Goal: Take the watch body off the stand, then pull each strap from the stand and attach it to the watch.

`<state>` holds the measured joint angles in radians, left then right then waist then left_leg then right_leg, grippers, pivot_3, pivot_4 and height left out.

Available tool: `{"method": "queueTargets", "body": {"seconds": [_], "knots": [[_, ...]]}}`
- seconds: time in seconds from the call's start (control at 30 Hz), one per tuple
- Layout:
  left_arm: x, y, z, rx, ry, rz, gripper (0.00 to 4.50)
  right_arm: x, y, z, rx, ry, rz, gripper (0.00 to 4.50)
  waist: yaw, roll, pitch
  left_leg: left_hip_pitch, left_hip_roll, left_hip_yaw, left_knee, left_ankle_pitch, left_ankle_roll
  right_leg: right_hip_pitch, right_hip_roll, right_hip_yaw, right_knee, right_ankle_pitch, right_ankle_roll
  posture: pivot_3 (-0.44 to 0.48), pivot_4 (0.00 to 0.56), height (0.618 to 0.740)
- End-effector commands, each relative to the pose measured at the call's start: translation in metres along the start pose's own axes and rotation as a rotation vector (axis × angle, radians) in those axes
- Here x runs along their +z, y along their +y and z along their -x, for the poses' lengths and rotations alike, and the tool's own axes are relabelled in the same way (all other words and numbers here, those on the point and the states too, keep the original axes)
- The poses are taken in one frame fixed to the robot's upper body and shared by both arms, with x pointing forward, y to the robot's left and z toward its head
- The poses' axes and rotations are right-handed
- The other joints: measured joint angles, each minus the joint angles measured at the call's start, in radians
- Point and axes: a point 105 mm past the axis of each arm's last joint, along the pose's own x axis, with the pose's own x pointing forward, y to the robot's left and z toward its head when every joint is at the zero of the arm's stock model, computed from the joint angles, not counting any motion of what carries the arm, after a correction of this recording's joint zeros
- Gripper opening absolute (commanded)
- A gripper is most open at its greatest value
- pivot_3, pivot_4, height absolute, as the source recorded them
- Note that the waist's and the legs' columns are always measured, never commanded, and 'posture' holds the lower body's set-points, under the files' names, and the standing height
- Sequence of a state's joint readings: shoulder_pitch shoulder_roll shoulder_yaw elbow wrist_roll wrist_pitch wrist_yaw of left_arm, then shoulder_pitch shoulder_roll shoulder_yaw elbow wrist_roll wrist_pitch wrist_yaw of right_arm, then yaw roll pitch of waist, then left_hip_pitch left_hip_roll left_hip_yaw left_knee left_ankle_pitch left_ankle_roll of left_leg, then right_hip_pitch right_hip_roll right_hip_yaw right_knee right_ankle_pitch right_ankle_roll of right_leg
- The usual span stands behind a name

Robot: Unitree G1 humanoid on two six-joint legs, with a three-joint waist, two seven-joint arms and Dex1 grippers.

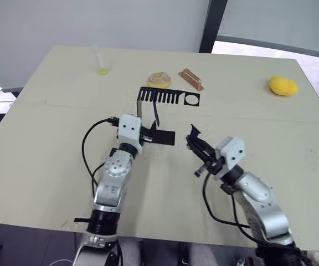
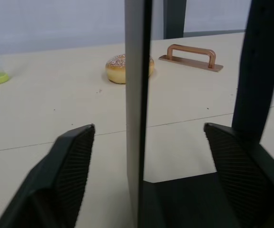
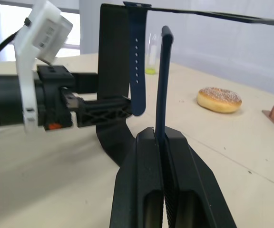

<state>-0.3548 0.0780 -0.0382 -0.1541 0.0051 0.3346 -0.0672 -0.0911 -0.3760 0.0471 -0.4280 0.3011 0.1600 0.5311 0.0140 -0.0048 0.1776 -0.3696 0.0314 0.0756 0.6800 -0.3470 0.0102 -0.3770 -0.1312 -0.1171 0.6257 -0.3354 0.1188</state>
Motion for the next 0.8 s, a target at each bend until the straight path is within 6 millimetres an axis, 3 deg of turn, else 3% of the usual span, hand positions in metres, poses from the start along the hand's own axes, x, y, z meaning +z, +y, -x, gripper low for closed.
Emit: {"method": "queueTargets", "body": {"seconds": [0.03,0.17,0.27,0.33,0.43,0.57,0.8], "knots": [[0.012,0.014,0.021,-0.079,-0.025,-0.01,4.48,0.015,-0.005,0.015,0.066,-0.026,-0.031,0.0,-0.003,0.0,0.0,0.0,0.0,0.0,0.0,0.0,0.0,0.0,0.0,0.0,0.0,0.0,0.0,0.0,0.15,0.74],[0.014,0.042,0.067,-0.262,0.001,0.029,4.48,0.014,-0.016,0.032,0.124,0.038,-0.102,0.0,-0.013,0.001,0.0,0.0,0.001,-0.001,0.0,0.0,0.0,0.0,0.0,0.0,0.0,0.0,0.0,0.0,0.15,0.74],[0.019,0.047,0.097,-0.507,0.044,0.091,4.48,0.017,-0.012,0.038,0.204,0.05,-0.219,0.0,-0.014,0.001,0.0,0.0,0.001,-0.003,0.0,0.0,0.0,0.001,-0.001,0.001,0.0,0.0,-0.001,0.0,0.15,0.74],[0.022,0.046,0.107,-0.619,0.089,0.158,4.48,0.018,-0.008,0.039,0.255,0.064,-0.284,0.0,-0.012,0.001,0.001,0.0,0.001,-0.004,0.0,0.0,0.0,0.002,-0.002,0.002,-0.001,-0.001,-0.001,0.0,0.15,0.74],[0.035,0.04,0.107,-0.745,0.077,0.247,4.48,0.02,0.009,0.038,0.37,0.074,-0.403,0.0,-0.005,0.002,0.001,0.0,-0.001,-0.008,0.001,-0.001,0.001,0.004,-0.003,0.005,-0.002,-0.001,-0.001,0.0,0.15,0.74],[0.056,0.016,0.104,-0.919,-0.006,0.386,4.48,0.028,0.038,0.032,0.535,0.05,-0.578,0.0,-0.001,0.002,0.001,-0.001,-0.001,-0.009,0.001,-0.001,0.001,0.005,-0.002,0.006,-0.002,0.0,-0.001,0.0,0.15,0.74],[0.076,-0.015,0.097,-1.099,-0.014,0.685,4.48,0.034,0.066,0.015,0.669,0.019,-0.742,0.0,-0.009,0.001,0.001,-0.001,-0.001,-0.008,0.001,0.0,0.0,0.005,-0.001,0.006,-0.001,0.0,-0.001,0.0,0.15,0.74]]}}
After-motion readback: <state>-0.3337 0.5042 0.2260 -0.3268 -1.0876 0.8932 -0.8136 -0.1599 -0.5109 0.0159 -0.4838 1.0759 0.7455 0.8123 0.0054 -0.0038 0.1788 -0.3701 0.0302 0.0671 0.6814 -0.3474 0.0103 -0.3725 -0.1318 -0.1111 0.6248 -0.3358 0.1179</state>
